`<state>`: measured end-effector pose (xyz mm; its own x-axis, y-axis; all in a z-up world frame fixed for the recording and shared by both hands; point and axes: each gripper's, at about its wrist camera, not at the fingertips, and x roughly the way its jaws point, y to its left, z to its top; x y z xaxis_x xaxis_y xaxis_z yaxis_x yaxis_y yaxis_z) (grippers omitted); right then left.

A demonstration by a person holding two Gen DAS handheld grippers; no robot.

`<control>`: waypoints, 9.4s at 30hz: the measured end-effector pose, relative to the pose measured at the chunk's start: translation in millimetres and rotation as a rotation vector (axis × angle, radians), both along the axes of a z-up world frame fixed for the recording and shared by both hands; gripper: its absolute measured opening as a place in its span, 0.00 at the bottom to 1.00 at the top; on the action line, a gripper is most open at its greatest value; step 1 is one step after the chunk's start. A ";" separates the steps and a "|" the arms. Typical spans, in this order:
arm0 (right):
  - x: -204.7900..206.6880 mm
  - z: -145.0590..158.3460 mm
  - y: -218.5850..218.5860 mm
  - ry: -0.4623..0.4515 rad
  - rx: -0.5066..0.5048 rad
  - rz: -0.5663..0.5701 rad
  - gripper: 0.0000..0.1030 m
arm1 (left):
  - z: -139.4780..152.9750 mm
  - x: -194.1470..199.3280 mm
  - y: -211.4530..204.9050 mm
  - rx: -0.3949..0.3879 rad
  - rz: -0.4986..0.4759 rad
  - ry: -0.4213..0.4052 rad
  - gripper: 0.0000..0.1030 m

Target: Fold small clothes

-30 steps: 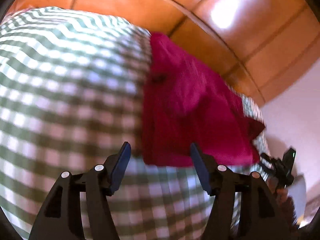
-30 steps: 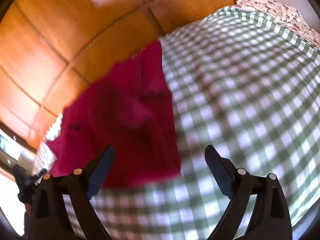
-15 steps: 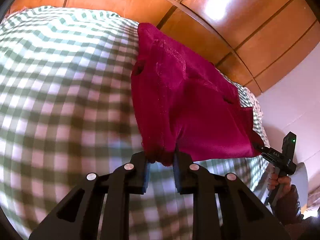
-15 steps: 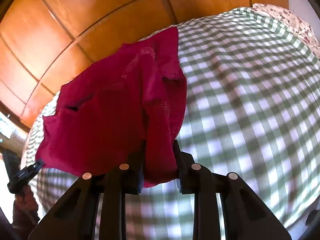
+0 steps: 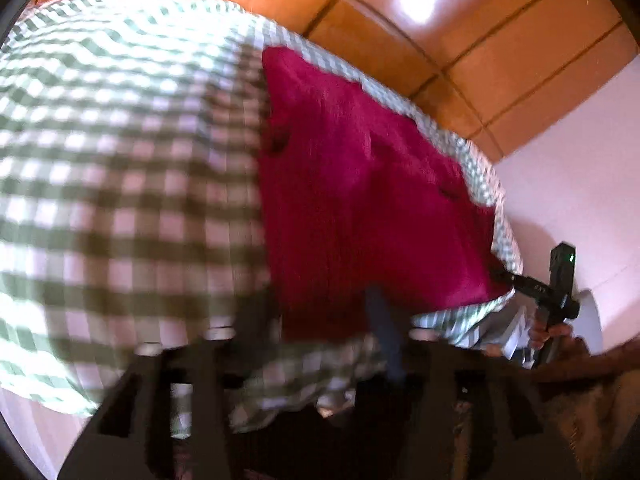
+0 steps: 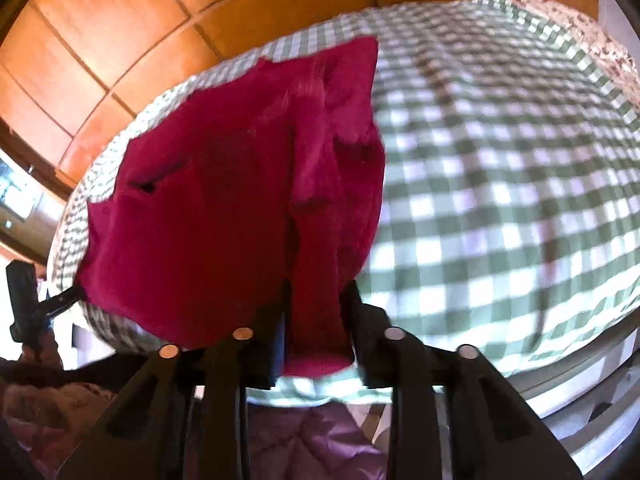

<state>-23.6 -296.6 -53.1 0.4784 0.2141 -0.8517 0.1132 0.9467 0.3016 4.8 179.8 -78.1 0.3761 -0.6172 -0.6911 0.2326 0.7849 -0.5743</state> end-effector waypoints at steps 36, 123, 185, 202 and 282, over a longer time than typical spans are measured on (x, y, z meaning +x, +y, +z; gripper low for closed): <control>196.0 63.5 -17.9 -0.225 -0.124 -0.095 0.06 | 89.7 185.6 -42.7 0.114 0.145 -0.335 0.06; 55.0 6.9 -20.6 -0.154 -0.132 -0.185 0.53 | 42.2 63.3 -132.3 0.198 -0.187 -0.263 0.46; 213.6 -42.2 20.8 -0.186 -0.327 -0.156 0.57 | 63.9 132.2 -84.1 0.460 0.331 -0.327 0.63; 212.7 -30.4 20.5 -0.132 -0.300 -0.135 0.74 | 54.3 96.7 -104.7 0.476 0.269 -0.325 0.69; 101.5 23.3 166.2 -0.219 0.057 0.399 0.47 | 40.1 157.6 -43.7 -0.056 0.067 0.065 0.17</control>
